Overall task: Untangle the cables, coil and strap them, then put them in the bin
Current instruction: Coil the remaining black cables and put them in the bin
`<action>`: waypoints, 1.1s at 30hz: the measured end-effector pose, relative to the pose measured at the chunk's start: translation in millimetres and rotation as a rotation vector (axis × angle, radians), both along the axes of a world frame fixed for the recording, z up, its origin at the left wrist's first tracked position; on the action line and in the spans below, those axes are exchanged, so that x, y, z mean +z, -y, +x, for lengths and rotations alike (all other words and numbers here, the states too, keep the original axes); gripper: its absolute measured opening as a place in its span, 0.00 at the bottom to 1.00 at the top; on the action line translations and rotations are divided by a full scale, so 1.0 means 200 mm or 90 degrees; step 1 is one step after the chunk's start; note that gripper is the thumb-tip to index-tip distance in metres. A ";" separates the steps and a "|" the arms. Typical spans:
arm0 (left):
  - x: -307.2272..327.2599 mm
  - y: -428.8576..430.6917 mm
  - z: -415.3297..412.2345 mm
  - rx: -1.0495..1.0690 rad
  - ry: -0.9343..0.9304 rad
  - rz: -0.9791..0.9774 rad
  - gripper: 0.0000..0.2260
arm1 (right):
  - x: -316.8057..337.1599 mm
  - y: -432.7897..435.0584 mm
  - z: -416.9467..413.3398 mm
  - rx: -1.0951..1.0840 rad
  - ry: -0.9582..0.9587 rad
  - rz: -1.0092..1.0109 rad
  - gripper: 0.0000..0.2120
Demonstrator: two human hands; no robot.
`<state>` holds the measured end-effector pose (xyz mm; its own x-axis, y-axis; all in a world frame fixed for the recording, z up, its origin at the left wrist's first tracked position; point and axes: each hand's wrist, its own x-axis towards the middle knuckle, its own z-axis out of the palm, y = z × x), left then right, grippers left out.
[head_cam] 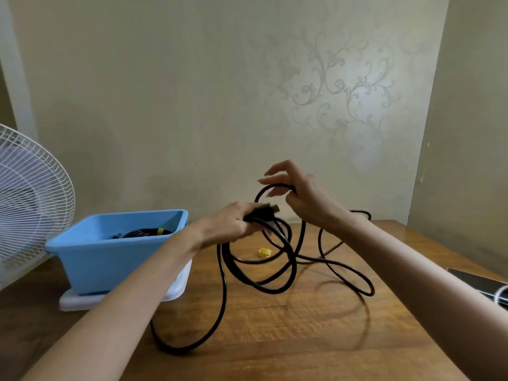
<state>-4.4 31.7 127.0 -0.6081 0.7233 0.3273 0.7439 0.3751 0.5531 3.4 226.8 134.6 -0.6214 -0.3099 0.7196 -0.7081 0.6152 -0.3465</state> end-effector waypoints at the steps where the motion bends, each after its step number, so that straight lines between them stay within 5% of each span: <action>1: 0.02 0.01 0.01 -0.021 0.016 -0.062 0.13 | -0.01 0.00 -0.01 -0.011 0.000 0.033 0.26; 3: 0.03 -0.01 0.00 -0.028 -0.064 -0.098 0.11 | -0.03 -0.01 -0.02 -0.006 0.005 0.018 0.26; 7: -0.02 -0.05 -0.04 0.093 -0.284 0.202 0.08 | -0.01 0.00 -0.01 0.056 0.015 -0.142 0.21; 10: -0.03 -0.07 -0.06 0.137 -0.276 0.217 0.18 | 0.01 0.01 0.01 0.132 0.069 -0.207 0.19; 14: 0.01 -0.08 -0.05 0.207 -0.282 0.188 0.08 | -0.01 0.02 0.01 0.211 0.122 -0.289 0.10; 17: 0.03 -0.09 -0.06 0.246 -0.135 0.264 0.12 | -0.05 0.00 -0.01 0.201 0.221 -0.369 0.14; 21: 0.06 -0.07 -0.10 0.322 0.050 0.430 0.08 | -0.25 -0.04 -0.05 0.134 0.405 -0.230 0.25; 27: 0.08 0.03 -0.18 0.318 0.317 0.758 0.17 | -0.37 -0.09 -0.03 0.162 0.393 -0.157 0.05; 33: 0.04 0.10 -0.22 0.398 0.319 0.813 0.17 | -0.31 -0.09 0.03 0.057 0.531 0.269 0.09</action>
